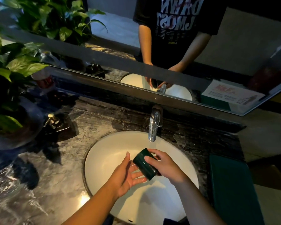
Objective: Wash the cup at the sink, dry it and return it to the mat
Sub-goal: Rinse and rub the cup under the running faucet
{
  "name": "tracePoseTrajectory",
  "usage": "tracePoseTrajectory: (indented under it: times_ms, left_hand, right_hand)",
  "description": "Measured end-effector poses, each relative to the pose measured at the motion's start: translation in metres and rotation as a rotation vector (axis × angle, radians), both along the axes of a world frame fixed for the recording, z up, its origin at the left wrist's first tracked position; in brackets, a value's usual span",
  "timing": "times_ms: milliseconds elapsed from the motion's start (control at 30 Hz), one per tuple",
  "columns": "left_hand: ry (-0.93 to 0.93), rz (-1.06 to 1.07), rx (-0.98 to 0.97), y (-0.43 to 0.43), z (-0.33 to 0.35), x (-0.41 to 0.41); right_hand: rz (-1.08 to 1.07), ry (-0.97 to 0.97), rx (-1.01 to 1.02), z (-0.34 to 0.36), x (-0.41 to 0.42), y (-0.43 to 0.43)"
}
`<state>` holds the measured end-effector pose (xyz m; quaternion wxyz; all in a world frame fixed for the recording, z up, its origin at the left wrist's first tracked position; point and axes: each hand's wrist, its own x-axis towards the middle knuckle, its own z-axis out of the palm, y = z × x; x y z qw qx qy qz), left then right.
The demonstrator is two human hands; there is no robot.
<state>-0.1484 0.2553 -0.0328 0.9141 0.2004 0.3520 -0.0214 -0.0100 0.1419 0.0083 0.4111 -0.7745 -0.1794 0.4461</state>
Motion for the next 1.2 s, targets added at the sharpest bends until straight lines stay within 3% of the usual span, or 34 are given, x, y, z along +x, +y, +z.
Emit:
tracePoseTrajectory:
  times_ms: [333, 1000, 1200]
  left_hand:
    - [0.027, 0.019, -0.119, 0.0, -0.003, 0.002]
    - [0.014, 0.032, -0.111, 0.0, 0.003, 0.008]
    - [0.027, -0.001, -0.014, -0.003, -0.005, 0.005]
  right_hand:
    - [0.084, 0.019, -0.211, 0.012, 0.019, 0.012]
    - [0.036, 0.014, -0.134, 0.027, 0.018, 0.007]
    - [-0.021, 0.071, -0.088, 0.012, 0.005, 0.003]
